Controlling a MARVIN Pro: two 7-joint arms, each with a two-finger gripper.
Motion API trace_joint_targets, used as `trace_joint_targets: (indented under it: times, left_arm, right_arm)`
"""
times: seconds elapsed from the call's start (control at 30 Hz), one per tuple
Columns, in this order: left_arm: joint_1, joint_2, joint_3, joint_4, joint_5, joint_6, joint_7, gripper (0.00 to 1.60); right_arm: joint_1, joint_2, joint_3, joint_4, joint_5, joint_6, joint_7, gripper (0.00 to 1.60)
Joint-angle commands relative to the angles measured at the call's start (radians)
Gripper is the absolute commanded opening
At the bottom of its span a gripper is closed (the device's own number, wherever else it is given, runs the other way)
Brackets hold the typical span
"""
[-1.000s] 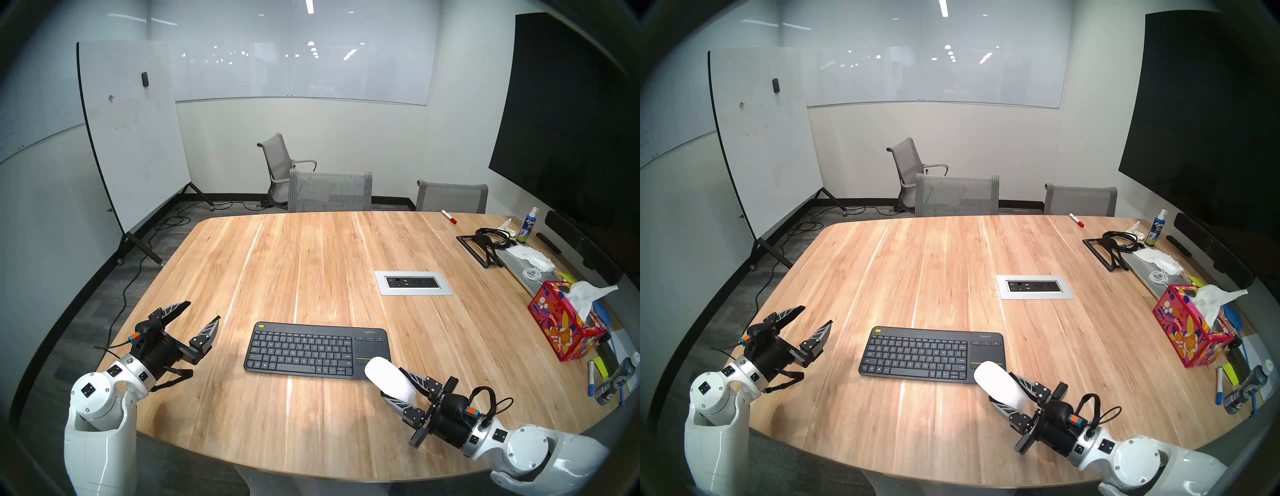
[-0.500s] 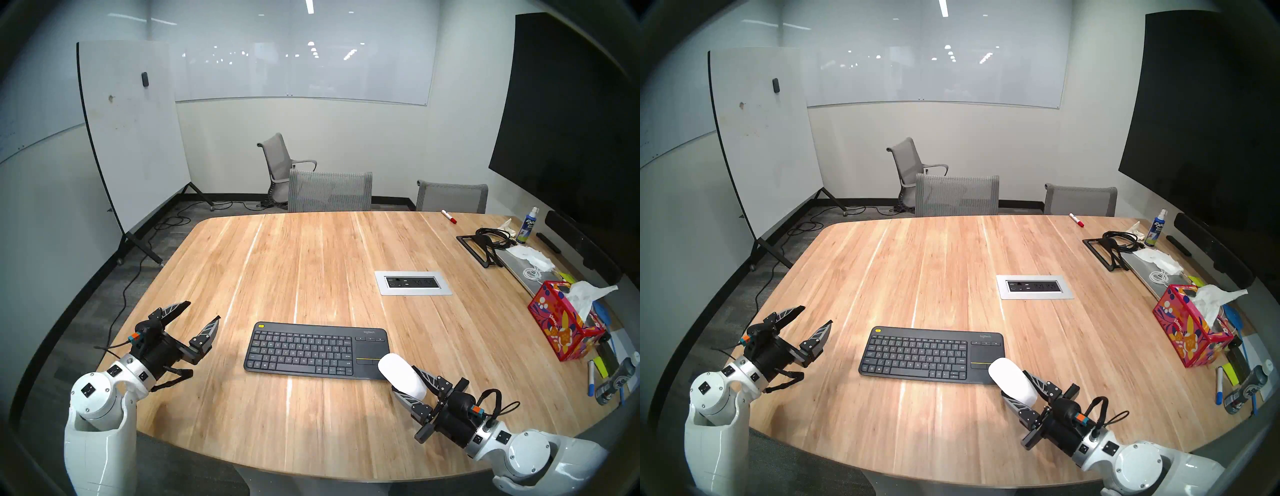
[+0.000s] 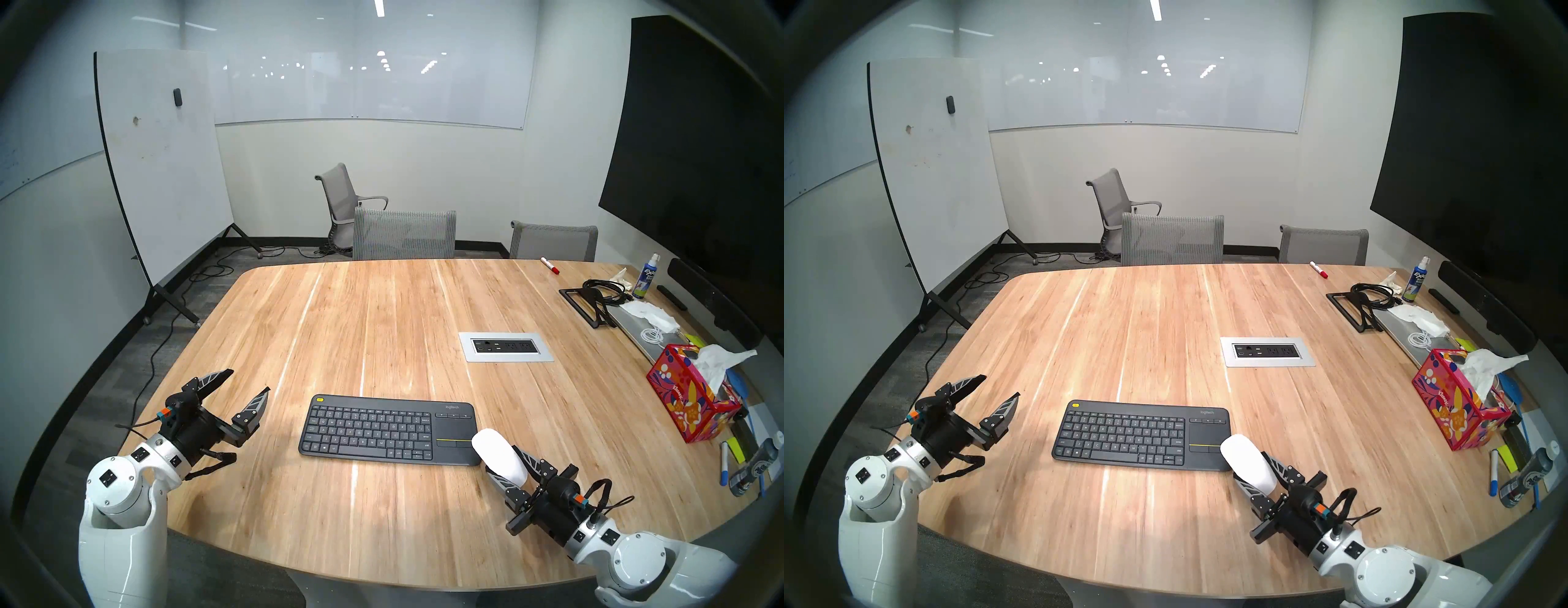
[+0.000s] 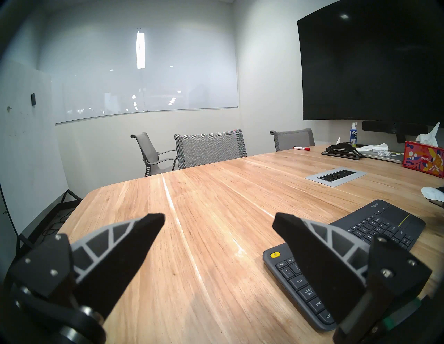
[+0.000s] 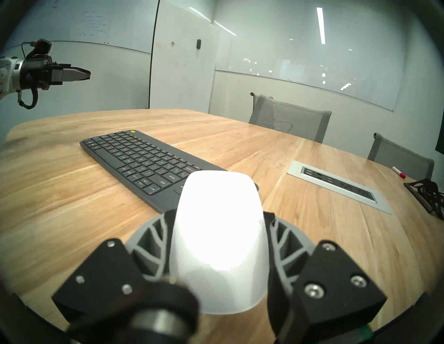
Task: Put the mouse beside the keyboard
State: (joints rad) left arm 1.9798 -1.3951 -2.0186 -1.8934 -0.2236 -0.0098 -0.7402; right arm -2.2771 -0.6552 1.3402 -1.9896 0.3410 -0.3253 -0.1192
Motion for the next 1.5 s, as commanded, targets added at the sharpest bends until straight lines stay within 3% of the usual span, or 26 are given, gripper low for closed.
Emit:
trace_joint_targets:
  times: [0.0, 0.63, 1.13, 1.2, 1.47]
  left_arm:
    - [0.0, -0.001, 0.002, -0.016, 0.002, -0.003, 0.001, 1.6]
    - [0.0, -0.001, 0.001, -0.016, 0.002, -0.003, 0.001, 1.6]
    - [-0.001, -0.002, 0.001, -0.015, 0.002, -0.003, 0.0, 1.6]
    - [-0.001, -0.002, 0.001, -0.015, 0.002, -0.003, 0.0, 1.6]
    - [-0.001, -0.002, 0.001, -0.016, 0.003, -0.003, 0.0, 1.6]
  right_arm:
    - [0.007, -0.037, -0.001, -0.005, 0.002, -0.007, -0.033, 0.0]
    - [-0.04, 0.021, 0.069, 0.029, 0.011, -0.017, -0.046, 0.0]
    - [-0.08, 0.12, 0.132, 0.06, 0.037, -0.044, 0.052, 0.0]
    - [-0.105, 0.142, 0.165, 0.072, 0.048, -0.057, 0.071, 0.0]
    - [-0.142, 0.167, 0.203, 0.098, 0.067, -0.081, 0.109, 0.0]
